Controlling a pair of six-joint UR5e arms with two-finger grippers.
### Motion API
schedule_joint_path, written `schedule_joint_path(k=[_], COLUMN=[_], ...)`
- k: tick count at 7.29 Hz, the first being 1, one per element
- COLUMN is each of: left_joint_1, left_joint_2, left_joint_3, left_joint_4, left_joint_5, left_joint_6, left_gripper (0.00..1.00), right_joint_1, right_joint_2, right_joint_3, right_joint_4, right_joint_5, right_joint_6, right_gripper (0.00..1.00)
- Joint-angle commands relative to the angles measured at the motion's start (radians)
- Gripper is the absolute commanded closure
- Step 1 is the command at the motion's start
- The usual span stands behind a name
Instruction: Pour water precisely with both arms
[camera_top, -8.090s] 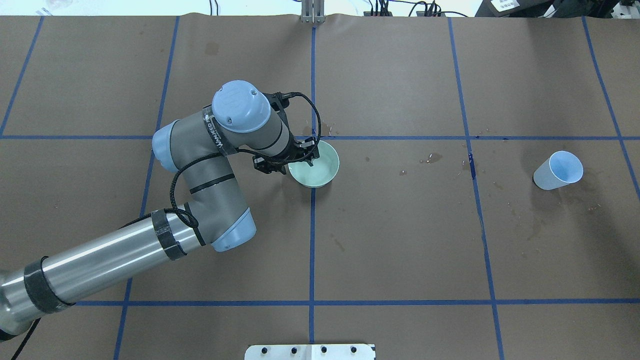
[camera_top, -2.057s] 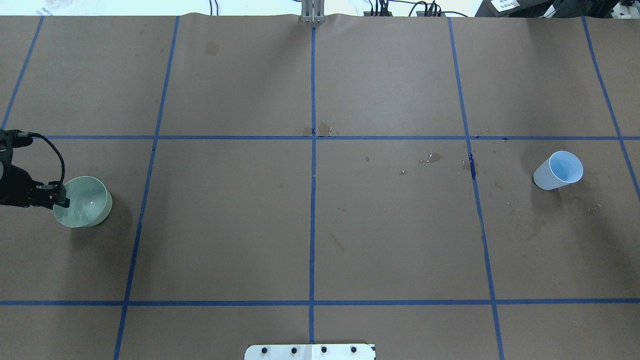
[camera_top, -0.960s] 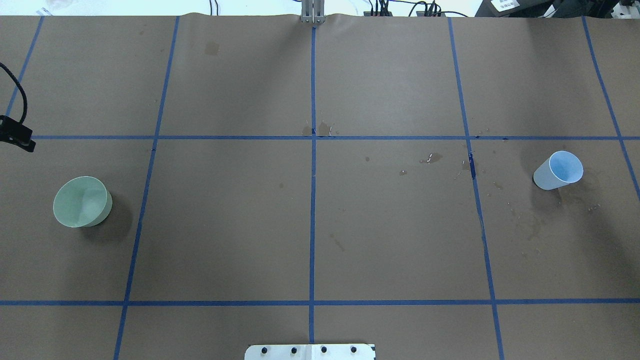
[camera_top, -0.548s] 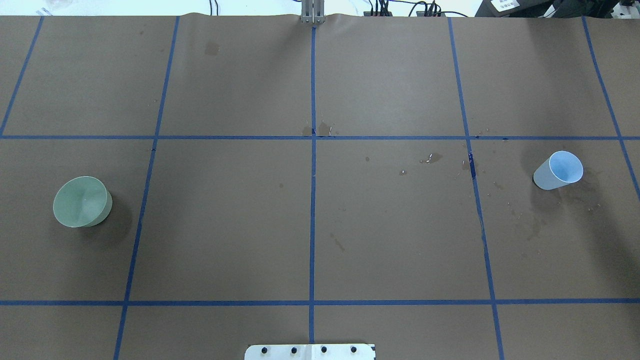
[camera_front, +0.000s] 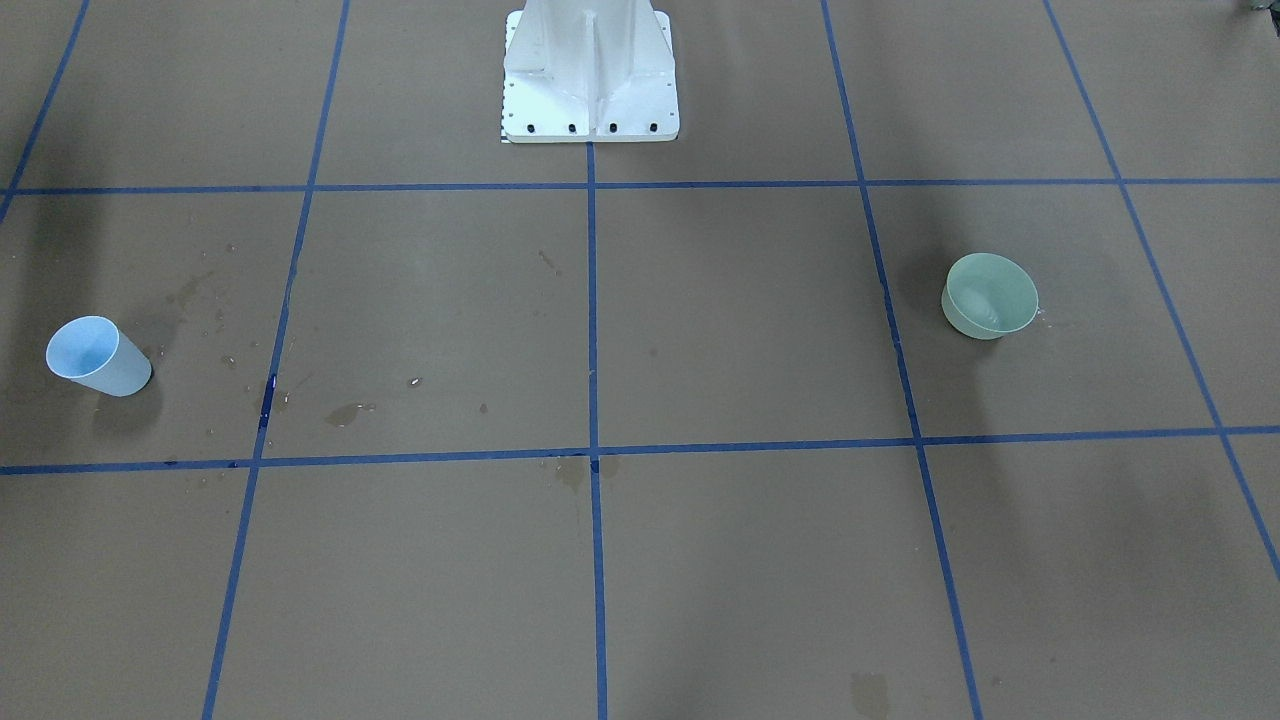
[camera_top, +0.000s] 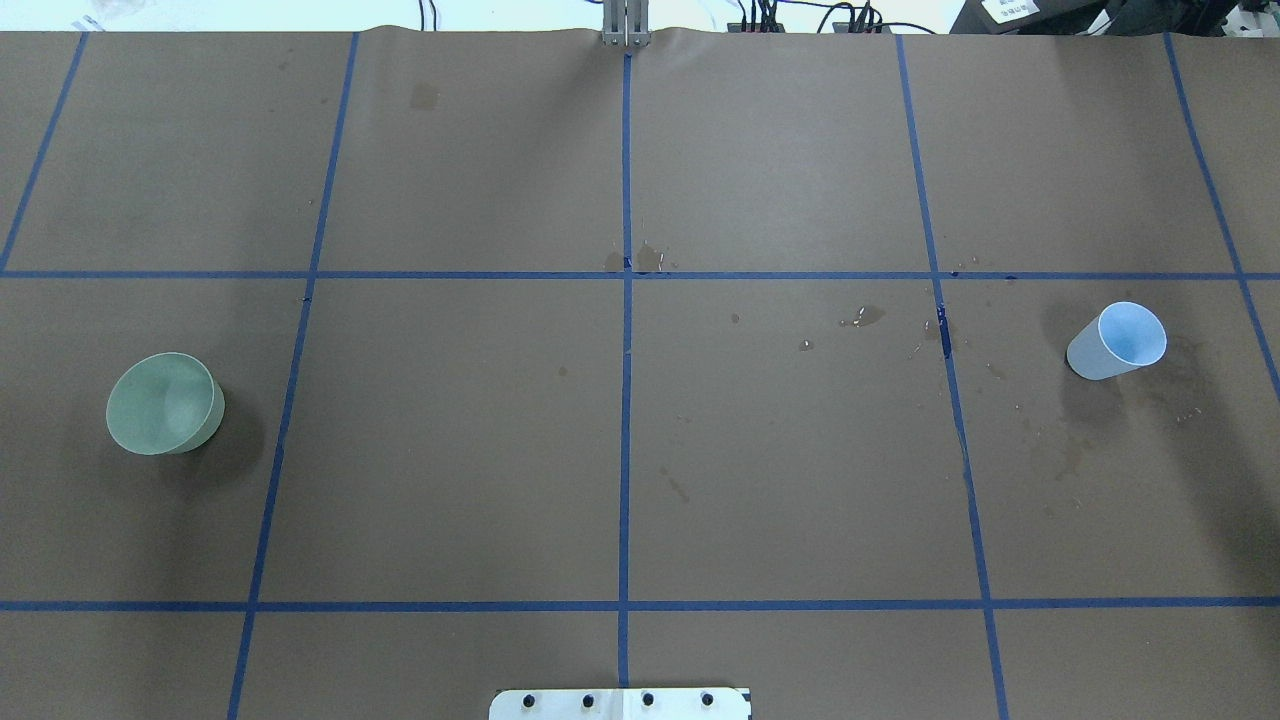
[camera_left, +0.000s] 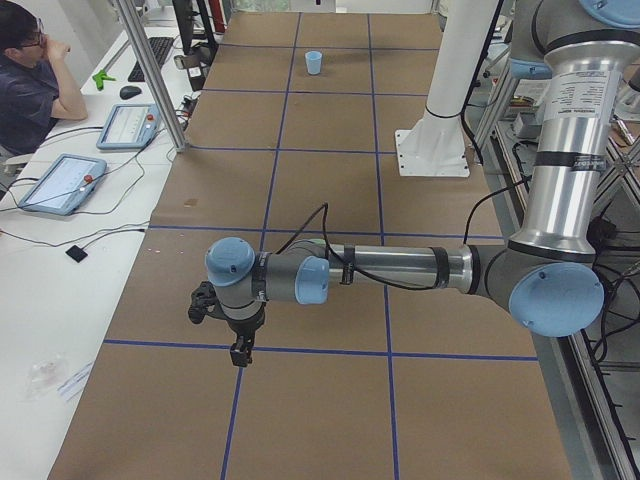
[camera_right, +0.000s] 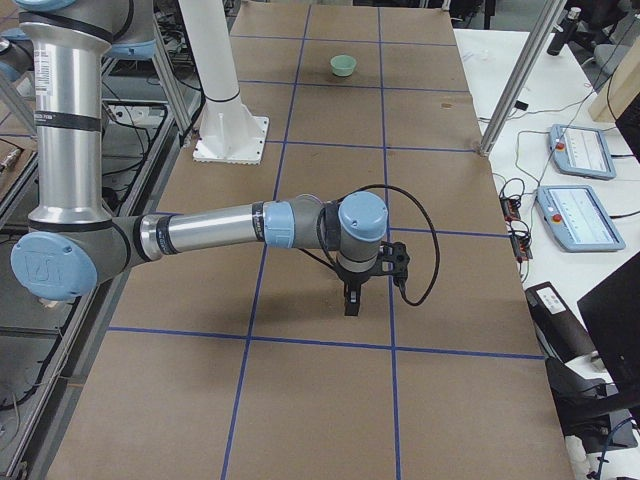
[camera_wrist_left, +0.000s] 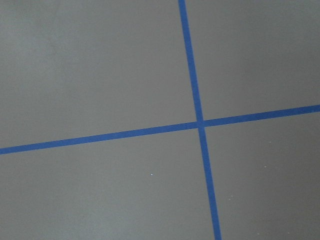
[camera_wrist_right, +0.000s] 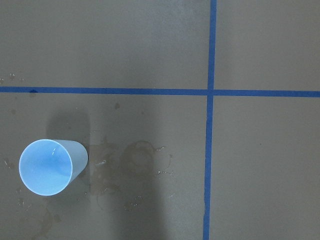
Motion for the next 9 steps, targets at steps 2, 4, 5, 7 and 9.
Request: schedule_joint_path(k=[2, 4, 5, 7, 9], left_joint_1=[-0.002, -0.002, -0.002, -0.002, 0.000], left_joint_2=[0.001, 0.000, 0.000, 0.001, 0.004], left_joint_3=[-0.040, -0.041, -0.038, -0.037, -0.037], left_joint_4=[0.001, 0.001, 0.001, 0.001, 0.001], left_joint_5=[-0.005, -0.004, -0.004, -0.004, -0.004], left_joint_6=[-0.043, -0.044, -0.044, -0.044, -0.044], left_gripper=[0.00, 0.00, 0.00, 0.00, 0.00], right_joint_1=[0.001, 0.001, 0.001, 0.001, 0.001], right_joint_2=[-0.003, -0.005, -0.005, -0.006, -0.006], right_joint_3=[-0.057, -0.068, -0.068, -0.063, -0.060], right_joint_4=[0.003, 0.016, 0.016, 0.016, 0.016], right_joint_5=[-0.009, -0.009, -0.009, -0.008, -0.008], right_joint_6=[-0.009, -0.012, -0.011, -0.009, -0.009], right_gripper=[0.00, 0.01, 0.01, 0.00, 0.00])
